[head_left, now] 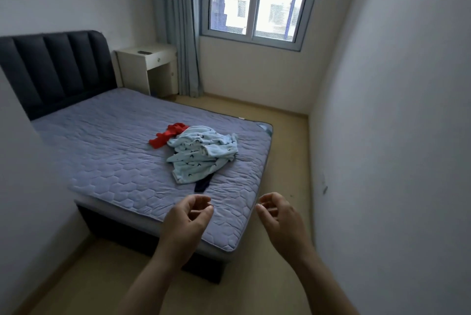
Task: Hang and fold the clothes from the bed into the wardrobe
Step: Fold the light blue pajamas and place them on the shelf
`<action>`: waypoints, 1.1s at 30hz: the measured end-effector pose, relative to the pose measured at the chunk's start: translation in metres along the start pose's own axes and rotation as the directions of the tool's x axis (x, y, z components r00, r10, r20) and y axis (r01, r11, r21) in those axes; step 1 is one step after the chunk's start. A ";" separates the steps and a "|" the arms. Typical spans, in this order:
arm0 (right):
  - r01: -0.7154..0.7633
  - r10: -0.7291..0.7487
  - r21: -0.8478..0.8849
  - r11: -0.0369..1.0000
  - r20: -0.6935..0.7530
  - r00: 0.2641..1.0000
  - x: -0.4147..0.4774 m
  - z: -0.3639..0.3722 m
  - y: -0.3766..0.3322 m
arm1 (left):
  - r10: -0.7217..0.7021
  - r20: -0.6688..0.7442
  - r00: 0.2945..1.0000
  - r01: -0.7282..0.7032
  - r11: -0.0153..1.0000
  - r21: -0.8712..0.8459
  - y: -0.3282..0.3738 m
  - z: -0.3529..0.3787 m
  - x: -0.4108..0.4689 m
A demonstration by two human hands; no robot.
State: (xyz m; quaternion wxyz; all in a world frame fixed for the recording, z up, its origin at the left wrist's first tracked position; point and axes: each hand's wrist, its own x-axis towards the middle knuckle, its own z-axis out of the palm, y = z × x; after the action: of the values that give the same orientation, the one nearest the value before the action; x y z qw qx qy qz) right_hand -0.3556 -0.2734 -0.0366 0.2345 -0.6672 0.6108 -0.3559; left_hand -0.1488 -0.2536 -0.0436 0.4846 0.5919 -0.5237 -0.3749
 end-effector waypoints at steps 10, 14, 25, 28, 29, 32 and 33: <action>-0.084 0.083 -0.024 0.996 -0.006 0.996 0.102 -0.008 0.041 | -0.013 0.100 0.995 0.009 0.999 0.036 0.000 0.052 0.113; -0.096 0.096 -0.013 0.995 -0.011 0.995 0.149 -0.021 0.068 | -0.022 0.119 0.993 0.015 0.998 0.061 0.003 0.086 0.154; -0.045 0.047 -0.032 0.998 0.064 0.997 0.292 -0.086 0.163 | -0.044 0.033 0.999 0.040 0.995 0.092 0.026 0.210 0.257; -0.035 0.039 -0.047 0.998 0.096 0.995 0.329 -0.093 0.181 | -0.069 0.009 0.998 0.068 0.992 0.107 0.026 0.230 0.282; -0.028 0.032 -0.039 0.999 0.106 0.994 0.340 -0.093 0.187 | -0.075 -0.002 0.997 0.075 0.991 0.110 0.025 0.235 0.291; -0.016 0.018 -0.015 1.000 0.139 0.990 0.377 -0.090 0.203 | -0.101 -0.024 0.995 0.103 0.990 0.101 0.020 0.251 0.326; -0.014 0.017 -0.020 1.000 0.149 0.989 0.391 -0.089 0.210 | -0.110 -0.024 0.994 0.112 0.989 0.095 0.017 0.258 0.340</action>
State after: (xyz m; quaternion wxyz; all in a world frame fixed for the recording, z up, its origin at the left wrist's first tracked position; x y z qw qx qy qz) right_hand -0.5591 -0.6768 -0.0632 0.2760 -0.6893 0.6001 -0.2977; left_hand -0.3402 -0.6339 -0.0697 0.4388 0.6462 -0.5027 -0.3703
